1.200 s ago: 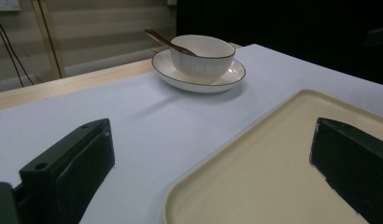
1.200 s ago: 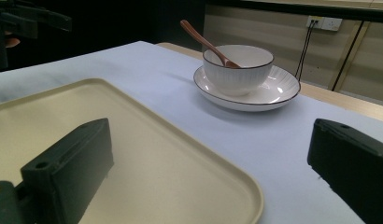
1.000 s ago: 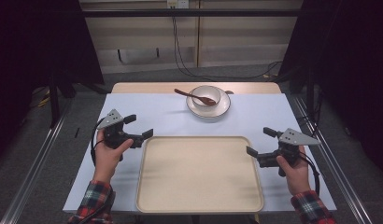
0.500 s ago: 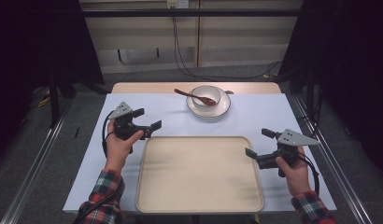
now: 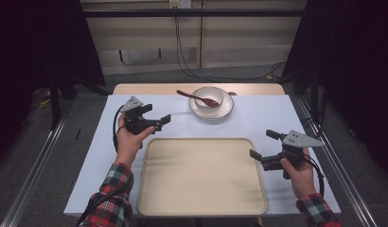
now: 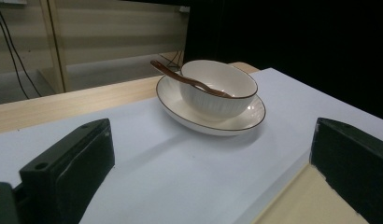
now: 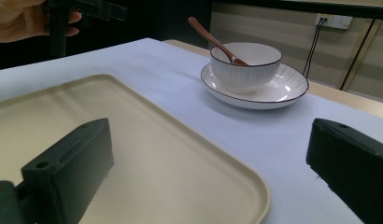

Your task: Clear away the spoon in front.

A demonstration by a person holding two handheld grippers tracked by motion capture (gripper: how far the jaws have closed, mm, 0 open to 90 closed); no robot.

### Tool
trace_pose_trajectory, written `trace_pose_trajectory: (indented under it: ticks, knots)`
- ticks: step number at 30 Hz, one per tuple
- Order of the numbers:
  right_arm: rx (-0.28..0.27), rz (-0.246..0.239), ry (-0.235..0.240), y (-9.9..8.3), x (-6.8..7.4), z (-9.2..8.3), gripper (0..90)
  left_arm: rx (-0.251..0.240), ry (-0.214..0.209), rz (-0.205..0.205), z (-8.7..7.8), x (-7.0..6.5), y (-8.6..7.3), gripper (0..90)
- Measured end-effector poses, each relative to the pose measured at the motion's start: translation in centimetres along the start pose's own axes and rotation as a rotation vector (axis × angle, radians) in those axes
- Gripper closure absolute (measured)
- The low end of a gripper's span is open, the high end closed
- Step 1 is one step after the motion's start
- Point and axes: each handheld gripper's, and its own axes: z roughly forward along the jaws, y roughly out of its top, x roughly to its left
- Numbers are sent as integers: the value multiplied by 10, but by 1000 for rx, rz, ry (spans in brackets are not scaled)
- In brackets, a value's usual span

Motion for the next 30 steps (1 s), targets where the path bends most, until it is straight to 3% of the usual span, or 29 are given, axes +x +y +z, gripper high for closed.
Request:
trace_pose_trajectory:
  ticks: [6, 7, 11, 13, 30]
  knots:
    - [-2, -2, 0, 0, -1, 0, 3, 5, 25, -4, 8, 2, 2, 0]
    - [-2, -2, 0, 0, -1, 0, 3, -5, 24, -20, 10, 1, 2, 0]
    - [3, 0, 2, 0, -1, 1, 3, 12, 20, -6, 15, 1, 4, 0]
    - [4, 1, 5, 0, -1, 1, 3, -5, 15, -23, 19, -1, 4, 0]
    - [8, -2, 3, -1, -2, 1, 4, 10, 10, 17, 50, -8, 10, 0]
